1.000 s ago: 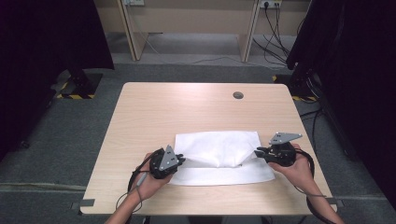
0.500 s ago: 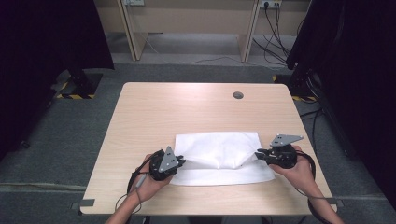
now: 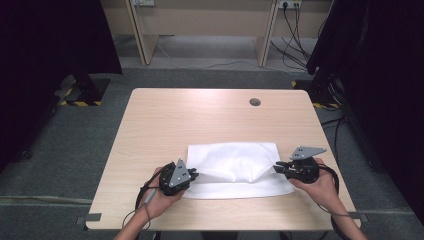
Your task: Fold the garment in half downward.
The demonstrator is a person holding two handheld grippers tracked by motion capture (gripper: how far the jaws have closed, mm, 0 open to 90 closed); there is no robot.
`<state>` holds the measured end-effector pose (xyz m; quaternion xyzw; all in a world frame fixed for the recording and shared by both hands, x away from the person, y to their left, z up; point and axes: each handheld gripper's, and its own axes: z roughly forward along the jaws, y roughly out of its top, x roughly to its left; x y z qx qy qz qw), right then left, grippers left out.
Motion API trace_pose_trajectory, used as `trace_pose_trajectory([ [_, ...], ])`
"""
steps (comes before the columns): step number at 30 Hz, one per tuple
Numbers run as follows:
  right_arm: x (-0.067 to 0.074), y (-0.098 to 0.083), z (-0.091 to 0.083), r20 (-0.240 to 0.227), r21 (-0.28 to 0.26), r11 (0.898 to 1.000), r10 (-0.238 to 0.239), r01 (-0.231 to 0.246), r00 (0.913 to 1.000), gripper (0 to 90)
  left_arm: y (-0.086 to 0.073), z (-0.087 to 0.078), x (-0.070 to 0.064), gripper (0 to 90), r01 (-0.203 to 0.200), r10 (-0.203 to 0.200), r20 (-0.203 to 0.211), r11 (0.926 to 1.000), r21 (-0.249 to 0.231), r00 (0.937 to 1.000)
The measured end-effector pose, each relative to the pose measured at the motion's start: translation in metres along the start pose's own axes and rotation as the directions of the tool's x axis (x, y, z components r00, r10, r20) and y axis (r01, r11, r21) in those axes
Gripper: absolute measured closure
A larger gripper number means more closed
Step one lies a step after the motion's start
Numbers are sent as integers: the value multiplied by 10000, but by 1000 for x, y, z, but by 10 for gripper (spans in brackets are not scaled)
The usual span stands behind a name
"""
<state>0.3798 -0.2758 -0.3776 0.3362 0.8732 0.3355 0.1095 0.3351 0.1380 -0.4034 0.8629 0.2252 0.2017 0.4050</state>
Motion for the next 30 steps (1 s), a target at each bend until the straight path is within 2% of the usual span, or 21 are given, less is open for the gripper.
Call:
trace_pose_trajectory([
  [30,9,-5,-8,-157,-112,9999,-108,106,9998,778,-1,-9,-12,788,-160,161,119,9998,-100,9998],
])
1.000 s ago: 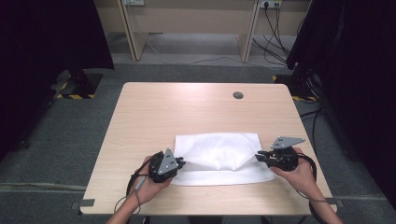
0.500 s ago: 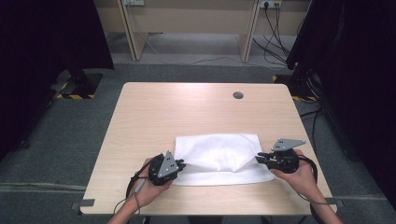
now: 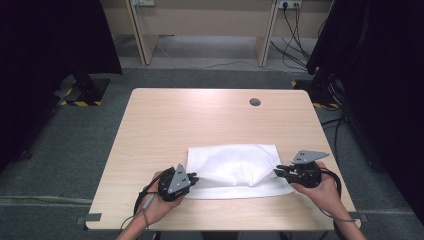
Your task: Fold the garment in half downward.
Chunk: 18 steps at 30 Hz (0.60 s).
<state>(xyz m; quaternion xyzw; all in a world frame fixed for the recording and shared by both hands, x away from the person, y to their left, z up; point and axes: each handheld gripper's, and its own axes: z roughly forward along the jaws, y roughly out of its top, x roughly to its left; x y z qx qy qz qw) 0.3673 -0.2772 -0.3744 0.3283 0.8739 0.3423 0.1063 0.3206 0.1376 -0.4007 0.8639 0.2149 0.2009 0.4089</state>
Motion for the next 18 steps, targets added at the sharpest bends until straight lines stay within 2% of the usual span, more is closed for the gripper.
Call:
trace_pose_trajectory([
  [18,4,-4,-5,-109,11,10000,32,-32,9999,780,-2,-6,-4,787,-62,62,46,10000,-31,10000],
])
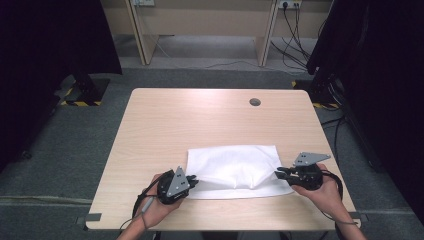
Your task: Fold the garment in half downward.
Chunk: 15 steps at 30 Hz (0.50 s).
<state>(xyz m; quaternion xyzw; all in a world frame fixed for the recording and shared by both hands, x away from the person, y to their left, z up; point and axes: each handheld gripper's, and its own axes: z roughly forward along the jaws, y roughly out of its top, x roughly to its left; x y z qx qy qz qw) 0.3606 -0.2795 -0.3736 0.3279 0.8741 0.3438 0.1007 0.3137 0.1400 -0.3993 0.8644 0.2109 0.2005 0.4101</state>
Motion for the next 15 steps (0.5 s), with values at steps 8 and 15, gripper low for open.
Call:
trace_pose_trajectory([
  [8,1,-2,-4,-20,-42,10000,-85,85,10000,779,0,-3,0,786,55,-55,27,10000,-61,10000],
  [15,3,-5,-7,-70,-38,9999,-101,101,9999,779,-1,-5,-2,786,33,-33,46,10000,-89,10000],
])
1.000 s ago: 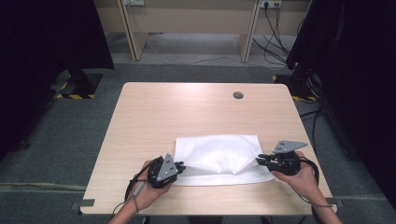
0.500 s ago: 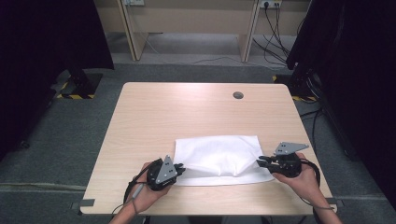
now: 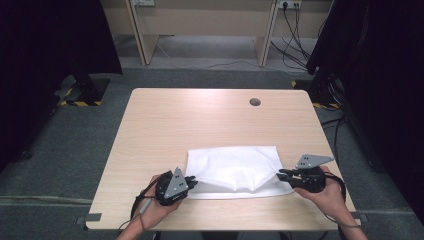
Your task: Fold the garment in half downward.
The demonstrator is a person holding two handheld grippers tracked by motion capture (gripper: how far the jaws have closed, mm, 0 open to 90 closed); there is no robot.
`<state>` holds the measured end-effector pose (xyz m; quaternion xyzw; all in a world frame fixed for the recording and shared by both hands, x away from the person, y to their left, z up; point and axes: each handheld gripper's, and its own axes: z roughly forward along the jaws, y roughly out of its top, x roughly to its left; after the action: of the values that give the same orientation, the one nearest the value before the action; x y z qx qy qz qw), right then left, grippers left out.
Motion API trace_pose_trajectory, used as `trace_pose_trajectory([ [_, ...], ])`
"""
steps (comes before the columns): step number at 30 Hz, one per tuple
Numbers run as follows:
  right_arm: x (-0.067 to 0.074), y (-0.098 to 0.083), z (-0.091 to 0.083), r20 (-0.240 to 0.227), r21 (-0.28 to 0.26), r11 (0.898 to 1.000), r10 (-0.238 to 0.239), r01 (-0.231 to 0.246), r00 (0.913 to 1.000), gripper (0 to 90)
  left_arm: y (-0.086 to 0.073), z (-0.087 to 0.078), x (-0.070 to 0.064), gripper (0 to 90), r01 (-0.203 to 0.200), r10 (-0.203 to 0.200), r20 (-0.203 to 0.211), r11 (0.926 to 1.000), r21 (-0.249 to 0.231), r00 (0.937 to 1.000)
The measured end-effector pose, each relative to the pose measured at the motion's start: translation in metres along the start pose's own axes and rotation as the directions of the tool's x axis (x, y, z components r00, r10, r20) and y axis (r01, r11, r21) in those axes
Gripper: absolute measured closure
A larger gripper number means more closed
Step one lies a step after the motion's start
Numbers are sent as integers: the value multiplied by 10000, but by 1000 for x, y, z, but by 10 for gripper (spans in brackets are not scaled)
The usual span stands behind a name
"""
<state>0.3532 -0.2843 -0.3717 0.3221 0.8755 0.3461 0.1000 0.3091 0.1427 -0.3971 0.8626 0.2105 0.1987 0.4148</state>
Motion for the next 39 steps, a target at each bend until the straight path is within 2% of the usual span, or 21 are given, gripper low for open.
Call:
trace_pose_trajectory([
  [21,5,-4,-4,-76,7,10000,-97,97,9999,779,-5,-5,-5,784,-11,11,31,10000,-6,10000],
  [39,7,-13,-3,-163,164,9998,-143,146,9998,778,-10,-4,-8,782,-63,60,139,9997,230,9999],
])
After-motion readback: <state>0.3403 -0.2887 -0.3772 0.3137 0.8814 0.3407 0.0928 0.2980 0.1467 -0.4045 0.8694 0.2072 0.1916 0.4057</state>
